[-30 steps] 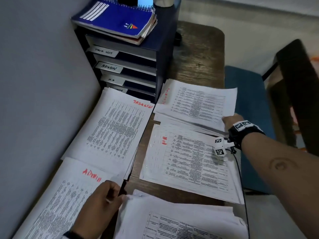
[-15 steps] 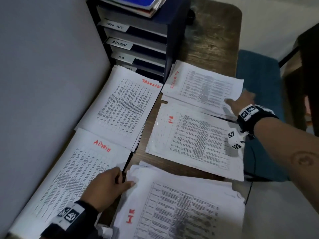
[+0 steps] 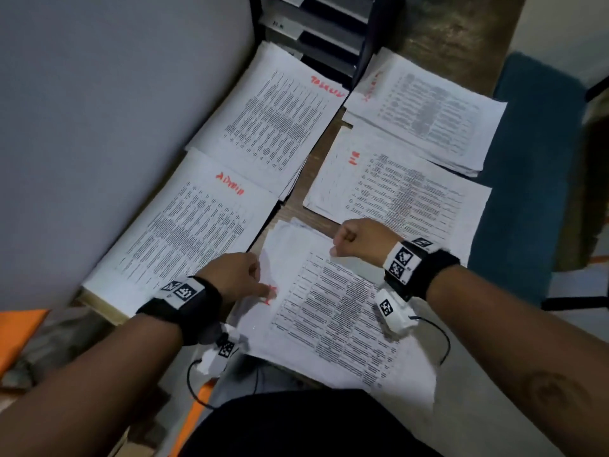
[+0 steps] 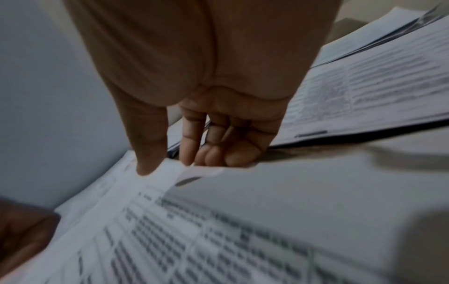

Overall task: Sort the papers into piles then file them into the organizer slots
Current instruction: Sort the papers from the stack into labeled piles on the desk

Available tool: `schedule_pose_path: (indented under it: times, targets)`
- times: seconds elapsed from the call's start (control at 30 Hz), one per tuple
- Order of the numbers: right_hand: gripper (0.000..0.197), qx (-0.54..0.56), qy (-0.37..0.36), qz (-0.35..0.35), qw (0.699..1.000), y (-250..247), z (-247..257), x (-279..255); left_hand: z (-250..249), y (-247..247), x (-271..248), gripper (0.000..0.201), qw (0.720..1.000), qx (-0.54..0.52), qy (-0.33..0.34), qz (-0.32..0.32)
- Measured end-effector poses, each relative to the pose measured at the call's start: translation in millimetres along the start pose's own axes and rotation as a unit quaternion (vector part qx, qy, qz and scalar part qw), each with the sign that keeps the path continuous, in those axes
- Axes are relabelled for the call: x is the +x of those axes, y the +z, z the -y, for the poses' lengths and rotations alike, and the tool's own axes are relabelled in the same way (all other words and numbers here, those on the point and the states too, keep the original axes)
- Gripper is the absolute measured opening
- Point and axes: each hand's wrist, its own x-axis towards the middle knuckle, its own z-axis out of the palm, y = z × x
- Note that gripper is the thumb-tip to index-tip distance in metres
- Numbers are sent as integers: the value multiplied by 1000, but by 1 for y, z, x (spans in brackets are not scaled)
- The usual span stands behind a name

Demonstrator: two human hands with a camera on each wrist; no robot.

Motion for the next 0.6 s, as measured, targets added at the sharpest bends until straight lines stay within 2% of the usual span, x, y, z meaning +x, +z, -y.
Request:
schedule_pose_path:
  times: [0.07,0.27,0.47,0.6]
  targets:
    - [35,-14,14,0,1000,13,0,-4,4,6,-7,47,1000,16,-8,-3]
    - [62,-128,-5,-32,991,29,2,-13,11,21,-26,57,1000,18,-21,-4]
    - [62,-146,-13,-76,986,41,3,-14,12,28,-34,45,1000,-15,-12,-21]
    - [49,-130,-39,-110,985,45,3,-14,12,28,-32,36,996,-68,21,-59]
